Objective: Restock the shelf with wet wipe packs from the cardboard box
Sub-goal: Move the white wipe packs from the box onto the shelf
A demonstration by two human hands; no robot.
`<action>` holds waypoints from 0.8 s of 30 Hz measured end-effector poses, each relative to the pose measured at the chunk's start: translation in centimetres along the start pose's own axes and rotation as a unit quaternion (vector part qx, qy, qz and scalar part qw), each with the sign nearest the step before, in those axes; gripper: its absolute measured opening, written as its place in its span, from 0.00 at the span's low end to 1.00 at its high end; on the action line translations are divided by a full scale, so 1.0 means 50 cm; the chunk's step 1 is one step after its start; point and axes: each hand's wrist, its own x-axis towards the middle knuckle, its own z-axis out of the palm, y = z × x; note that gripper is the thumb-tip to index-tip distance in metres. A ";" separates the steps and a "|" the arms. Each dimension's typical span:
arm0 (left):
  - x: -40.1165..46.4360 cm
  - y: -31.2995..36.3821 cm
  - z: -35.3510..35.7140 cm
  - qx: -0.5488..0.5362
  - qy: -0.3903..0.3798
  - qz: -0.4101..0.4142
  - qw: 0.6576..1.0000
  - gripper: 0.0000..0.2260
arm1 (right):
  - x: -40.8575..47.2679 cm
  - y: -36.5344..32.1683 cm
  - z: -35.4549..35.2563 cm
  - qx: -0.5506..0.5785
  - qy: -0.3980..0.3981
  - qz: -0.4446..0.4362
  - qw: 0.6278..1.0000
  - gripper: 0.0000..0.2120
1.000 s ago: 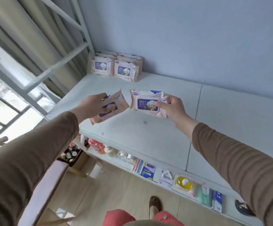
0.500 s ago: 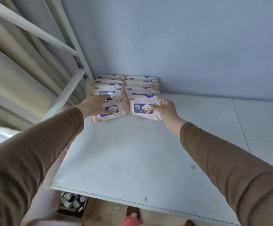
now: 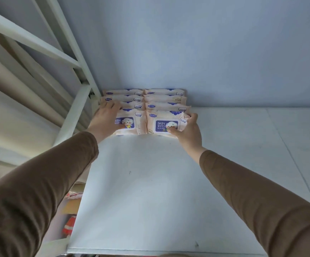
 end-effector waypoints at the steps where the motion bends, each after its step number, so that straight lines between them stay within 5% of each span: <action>1: -0.001 -0.008 0.004 -0.006 -0.010 0.009 1.000 0.30 | -0.004 0.003 0.005 -0.012 0.003 0.008 1.000 0.32; 15: -0.022 0.067 0.014 0.160 0.052 0.000 0.986 0.34 | 0.010 0.011 -0.005 -0.171 0.004 0.021 0.985 0.34; 24: -0.068 0.415 0.064 0.027 0.062 0.162 0.984 0.28 | -0.132 0.142 -0.284 -0.206 0.013 -0.024 0.978 0.22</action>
